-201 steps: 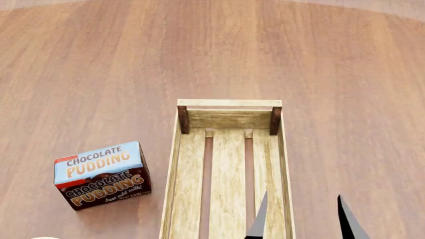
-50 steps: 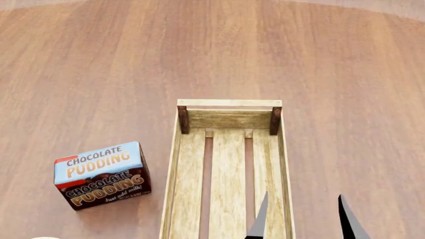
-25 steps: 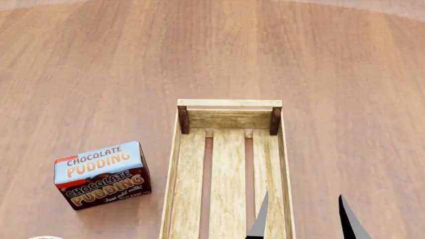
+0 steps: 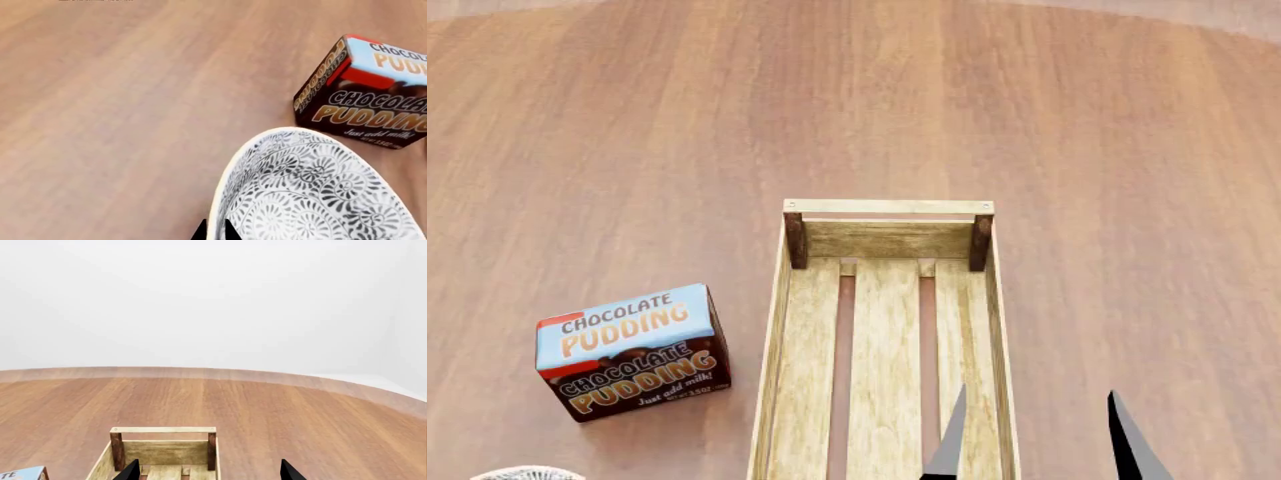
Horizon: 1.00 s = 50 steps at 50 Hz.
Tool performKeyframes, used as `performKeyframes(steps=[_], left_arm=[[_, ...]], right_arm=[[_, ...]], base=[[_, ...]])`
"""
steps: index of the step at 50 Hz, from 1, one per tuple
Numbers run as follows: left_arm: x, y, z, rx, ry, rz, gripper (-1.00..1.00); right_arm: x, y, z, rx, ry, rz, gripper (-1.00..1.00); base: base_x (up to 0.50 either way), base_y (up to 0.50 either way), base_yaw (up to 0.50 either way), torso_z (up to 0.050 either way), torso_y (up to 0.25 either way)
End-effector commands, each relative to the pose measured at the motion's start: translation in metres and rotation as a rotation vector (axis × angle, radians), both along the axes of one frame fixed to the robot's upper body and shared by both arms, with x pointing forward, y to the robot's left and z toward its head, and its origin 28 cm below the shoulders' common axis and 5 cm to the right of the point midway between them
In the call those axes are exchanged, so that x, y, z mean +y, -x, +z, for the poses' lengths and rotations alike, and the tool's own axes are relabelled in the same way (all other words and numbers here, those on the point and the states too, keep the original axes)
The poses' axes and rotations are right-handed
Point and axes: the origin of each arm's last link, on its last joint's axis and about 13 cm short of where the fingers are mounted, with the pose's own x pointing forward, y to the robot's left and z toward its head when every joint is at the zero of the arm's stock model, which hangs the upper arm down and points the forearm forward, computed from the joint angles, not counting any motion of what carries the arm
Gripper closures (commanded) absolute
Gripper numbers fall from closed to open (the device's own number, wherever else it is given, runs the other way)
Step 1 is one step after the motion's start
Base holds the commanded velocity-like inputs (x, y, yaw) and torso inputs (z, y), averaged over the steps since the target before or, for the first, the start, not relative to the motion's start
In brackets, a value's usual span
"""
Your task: Pick up the bowl on the left and put it in the tray.
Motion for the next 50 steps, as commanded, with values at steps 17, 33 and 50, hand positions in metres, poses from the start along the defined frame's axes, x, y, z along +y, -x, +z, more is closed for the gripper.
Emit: performKeyframes(steps=[17,33,50], left_arm=[[-0.008,0.008,0.026,-0.093,0.047,-0.078,1.0],[-0.015,0.013,0.047,-0.148,0.048,-0.112,1.0],[-0.029,0.025,0.087,-0.241,0.052,-0.175,1.0]], right_arm=[[-0.001,-0.001,0.0,-0.016,0.001,0.003,-1.0],[-0.001,-0.001,0.0,-0.017,0.0,0.003,-1.0],[-0.002,0.0,0.001,-0.02,0.0,0.0,-1.0]], base=[[0.0,0.0,0.0,0.0,0.0],[0.0,0.0,0.0,0.0,0.0],[0.0,0.0,0.0,0.0,0.0]])
